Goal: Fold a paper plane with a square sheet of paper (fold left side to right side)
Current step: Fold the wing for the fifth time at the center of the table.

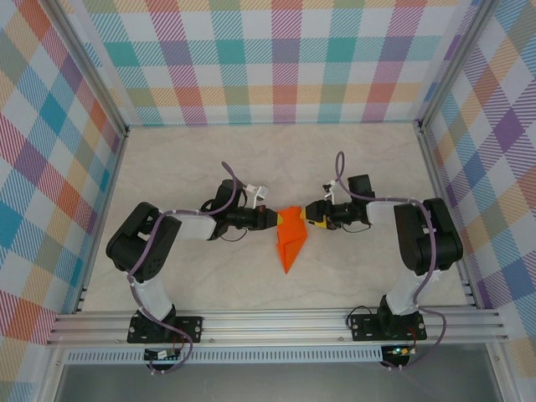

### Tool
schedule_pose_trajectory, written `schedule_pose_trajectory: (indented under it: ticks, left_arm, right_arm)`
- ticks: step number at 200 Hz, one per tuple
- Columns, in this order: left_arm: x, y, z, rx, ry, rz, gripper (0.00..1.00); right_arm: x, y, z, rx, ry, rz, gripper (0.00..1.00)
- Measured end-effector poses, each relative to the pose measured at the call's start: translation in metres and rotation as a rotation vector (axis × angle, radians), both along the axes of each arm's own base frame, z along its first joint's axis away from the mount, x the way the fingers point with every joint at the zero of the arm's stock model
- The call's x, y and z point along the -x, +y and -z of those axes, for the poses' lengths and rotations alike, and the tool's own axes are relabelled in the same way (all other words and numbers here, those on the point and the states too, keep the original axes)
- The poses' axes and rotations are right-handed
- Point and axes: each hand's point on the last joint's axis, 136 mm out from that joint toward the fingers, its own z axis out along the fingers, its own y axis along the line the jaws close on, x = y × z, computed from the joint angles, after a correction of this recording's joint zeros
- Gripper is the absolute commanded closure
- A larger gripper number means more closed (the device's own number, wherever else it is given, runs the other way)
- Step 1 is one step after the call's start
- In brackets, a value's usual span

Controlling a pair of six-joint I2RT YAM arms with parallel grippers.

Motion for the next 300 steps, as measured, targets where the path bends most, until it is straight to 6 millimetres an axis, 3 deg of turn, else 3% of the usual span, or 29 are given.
schedule_pose_trajectory:
  ticks: [69, 155, 184, 211, 229, 245, 261, 278, 300]
  left_arm:
    - [0.002, -0.001, -0.001, 0.008, 0.004, 0.012, 1.00]
    - [-0.003, -0.001, -0.001, 0.006, -0.005, 0.013, 1.00]
    - [-0.013, -0.002, 0.003, -0.001, -0.011, 0.008, 0.78]
    - [-0.025, 0.009, 0.005, -0.014, -0.006, -0.021, 0.47]
    - [-0.036, 0.022, 0.009, -0.046, -0.008, -0.055, 0.37]
    - [-0.037, 0.033, 0.010, -0.100, -0.002, -0.087, 0.35]
    - [-0.033, 0.041, -0.006, -0.149, -0.049, -0.106, 0.35]
    - [-0.022, 0.046, -0.040, -0.203, -0.160, -0.123, 0.35]
    - [0.016, 0.028, -0.082, -0.265, -0.323, -0.067, 0.36]
  right_arm:
    - [-0.004, 0.016, 0.002, -0.081, -0.048, -0.053, 0.52]
    - [-0.003, 0.013, 0.008, -0.056, -0.050, -0.044, 0.83]
    - [-0.003, 0.011, 0.013, -0.031, -0.034, -0.029, 0.92]
    - [-0.003, 0.009, 0.018, -0.008, -0.022, -0.016, 0.95]
    - [-0.003, 0.007, 0.020, 0.015, -0.012, -0.001, 0.95]
    - [-0.003, 0.005, 0.017, 0.039, -0.010, 0.013, 0.94]
    - [-0.002, 0.004, 0.010, 0.062, -0.023, 0.026, 0.94]
    - [0.001, 0.007, 0.002, 0.091, -0.036, 0.033, 0.93]
    - [0.008, 0.010, 0.001, 0.130, -0.011, 0.039, 0.92]
